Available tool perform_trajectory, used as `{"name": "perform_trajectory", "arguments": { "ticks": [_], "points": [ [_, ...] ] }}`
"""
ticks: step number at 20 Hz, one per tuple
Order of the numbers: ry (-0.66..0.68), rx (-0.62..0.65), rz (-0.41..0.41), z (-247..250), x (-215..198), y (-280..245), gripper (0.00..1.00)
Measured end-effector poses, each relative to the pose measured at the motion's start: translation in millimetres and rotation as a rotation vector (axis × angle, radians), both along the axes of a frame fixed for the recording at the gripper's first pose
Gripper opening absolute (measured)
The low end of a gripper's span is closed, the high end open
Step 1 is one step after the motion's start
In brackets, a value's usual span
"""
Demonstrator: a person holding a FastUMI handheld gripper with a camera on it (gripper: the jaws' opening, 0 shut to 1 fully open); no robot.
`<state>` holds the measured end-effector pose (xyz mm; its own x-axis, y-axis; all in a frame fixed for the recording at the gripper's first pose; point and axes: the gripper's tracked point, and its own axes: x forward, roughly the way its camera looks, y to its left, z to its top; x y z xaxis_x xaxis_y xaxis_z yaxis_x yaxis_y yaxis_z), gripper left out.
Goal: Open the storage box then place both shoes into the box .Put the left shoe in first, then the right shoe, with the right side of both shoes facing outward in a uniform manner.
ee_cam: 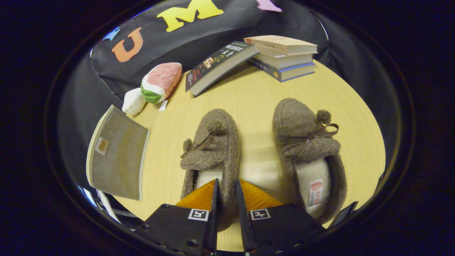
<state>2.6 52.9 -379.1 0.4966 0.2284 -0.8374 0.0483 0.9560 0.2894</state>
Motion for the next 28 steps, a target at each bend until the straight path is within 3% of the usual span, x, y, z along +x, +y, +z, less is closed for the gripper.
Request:
{"name": "perform_trajectory", "arguments": {
  "ticks": [2,4,10,18,24,28],
  "points": [
    [0.027,-0.011,-0.013,-3,0,-5,0.28],
    [0.06,0.021,-0.043,-4,0,-3,0.02],
    [0.078,0.103,-0.144,28,-8,1,0.0],
    [-0.053,0.205,-0.249,157,-1,58,0.0],
    [-0.159,0.25,-0.177,229,12,179,0.0],
    [-0.161,0.284,-0.1,236,13,269,0.0]
  ]
}}
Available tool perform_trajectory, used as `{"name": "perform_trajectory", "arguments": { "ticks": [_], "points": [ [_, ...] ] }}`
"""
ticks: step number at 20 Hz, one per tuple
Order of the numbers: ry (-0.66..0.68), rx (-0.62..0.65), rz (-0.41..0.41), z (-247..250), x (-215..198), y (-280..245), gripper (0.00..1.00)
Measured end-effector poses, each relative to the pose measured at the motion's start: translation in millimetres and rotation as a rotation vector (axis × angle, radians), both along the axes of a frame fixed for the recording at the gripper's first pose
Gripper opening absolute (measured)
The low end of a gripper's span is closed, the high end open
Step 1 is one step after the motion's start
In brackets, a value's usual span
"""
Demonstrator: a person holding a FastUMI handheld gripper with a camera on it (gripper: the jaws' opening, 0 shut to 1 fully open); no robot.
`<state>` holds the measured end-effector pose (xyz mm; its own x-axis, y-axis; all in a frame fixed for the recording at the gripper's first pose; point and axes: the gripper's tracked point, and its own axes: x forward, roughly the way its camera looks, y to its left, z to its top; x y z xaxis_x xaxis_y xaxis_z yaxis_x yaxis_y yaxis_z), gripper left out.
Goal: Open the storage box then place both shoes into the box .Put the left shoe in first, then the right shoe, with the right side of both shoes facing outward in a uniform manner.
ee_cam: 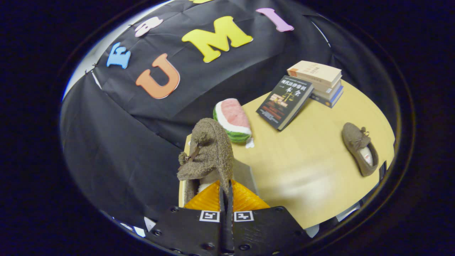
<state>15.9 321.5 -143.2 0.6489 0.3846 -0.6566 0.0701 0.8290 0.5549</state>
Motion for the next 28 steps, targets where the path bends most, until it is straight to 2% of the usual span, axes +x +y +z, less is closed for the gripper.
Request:
{"name": "perform_trajectory", "arguments": {
  "ticks": [3,7,15,23,28],
  "points": [
    [0.01,-0.009,0.045,-17,-1,55,0.0],
    [0.075,-0.034,0.063,-58,-9,93,0.0],
    [0.184,-0.074,0.061,-129,-8,116,0.0],
    [0.243,-0.063,0.07,-152,-5,141,0.01],
    [0.202,-0.056,0.119,-149,0,144,0.41]
  ]
}}
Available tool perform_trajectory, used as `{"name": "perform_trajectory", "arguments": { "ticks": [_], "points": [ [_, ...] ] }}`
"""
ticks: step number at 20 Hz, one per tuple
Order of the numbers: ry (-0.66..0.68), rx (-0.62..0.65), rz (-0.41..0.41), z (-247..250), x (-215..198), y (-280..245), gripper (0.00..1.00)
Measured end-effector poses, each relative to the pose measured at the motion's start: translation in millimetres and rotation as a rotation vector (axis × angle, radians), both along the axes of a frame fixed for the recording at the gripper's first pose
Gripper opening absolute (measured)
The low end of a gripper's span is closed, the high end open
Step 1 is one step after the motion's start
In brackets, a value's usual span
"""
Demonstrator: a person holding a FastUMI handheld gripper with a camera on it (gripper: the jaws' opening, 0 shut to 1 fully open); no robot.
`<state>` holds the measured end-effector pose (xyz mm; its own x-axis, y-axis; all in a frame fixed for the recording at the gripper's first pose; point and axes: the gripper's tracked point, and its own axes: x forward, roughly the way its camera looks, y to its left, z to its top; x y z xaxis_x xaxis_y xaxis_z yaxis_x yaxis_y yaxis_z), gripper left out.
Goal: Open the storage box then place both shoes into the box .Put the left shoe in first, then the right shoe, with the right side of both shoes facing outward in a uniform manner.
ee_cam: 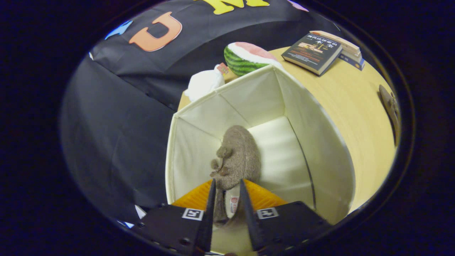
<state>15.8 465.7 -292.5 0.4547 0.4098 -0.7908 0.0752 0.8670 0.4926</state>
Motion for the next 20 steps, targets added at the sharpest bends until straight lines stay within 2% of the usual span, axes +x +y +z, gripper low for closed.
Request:
{"name": "perform_trajectory", "arguments": {
  "ticks": [5,8,12,15,20],
  "points": [
    [-0.156,-0.043,0.062,50,3,-31,0.85],
    [-0.28,-0.084,0.108,92,2,-64,0.95],
    [-0.462,-0.153,0.142,144,2,-128,0.96],
    [-0.556,-0.211,0.121,171,5,-196,0.96],
    [-0.616,-0.315,0.071,185,7,-330,0.96]
  ]
}}
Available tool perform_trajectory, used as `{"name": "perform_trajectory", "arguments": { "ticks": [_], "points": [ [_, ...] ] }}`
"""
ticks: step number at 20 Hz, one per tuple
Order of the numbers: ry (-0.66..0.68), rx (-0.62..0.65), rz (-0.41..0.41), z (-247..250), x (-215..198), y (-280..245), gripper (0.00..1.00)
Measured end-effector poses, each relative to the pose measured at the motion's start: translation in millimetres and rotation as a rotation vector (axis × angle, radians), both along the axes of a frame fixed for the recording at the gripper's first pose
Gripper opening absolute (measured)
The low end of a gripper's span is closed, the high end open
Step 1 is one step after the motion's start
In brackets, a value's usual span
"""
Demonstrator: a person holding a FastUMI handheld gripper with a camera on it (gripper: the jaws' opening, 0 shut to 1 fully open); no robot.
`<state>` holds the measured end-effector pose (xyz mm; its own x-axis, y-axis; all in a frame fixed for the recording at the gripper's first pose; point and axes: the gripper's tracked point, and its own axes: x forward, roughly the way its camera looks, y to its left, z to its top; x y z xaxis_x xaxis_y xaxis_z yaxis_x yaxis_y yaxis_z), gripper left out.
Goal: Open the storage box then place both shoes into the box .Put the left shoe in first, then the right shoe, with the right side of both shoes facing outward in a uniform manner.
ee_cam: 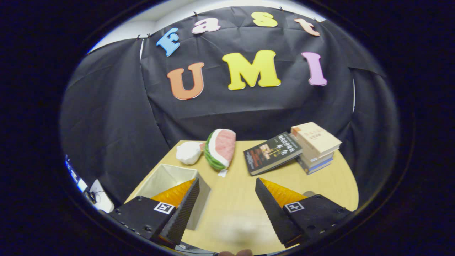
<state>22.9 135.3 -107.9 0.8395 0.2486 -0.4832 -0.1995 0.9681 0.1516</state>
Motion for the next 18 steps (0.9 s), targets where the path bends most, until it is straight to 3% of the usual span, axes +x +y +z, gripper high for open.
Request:
{"name": "perform_trajectory", "arguments": {
  "ticks": [5,9,13,18],
  "points": [
    [0.028,-0.099,-0.053,-38,-11,-130,0.96],
    [0.109,-0.122,-0.094,-87,-23,-203,0.96],
    [0.211,-0.145,-0.104,-145,-26,-240,0.96],
    [0.356,-0.126,-0.068,-214,-23,-239,0.96]
  ]
}}
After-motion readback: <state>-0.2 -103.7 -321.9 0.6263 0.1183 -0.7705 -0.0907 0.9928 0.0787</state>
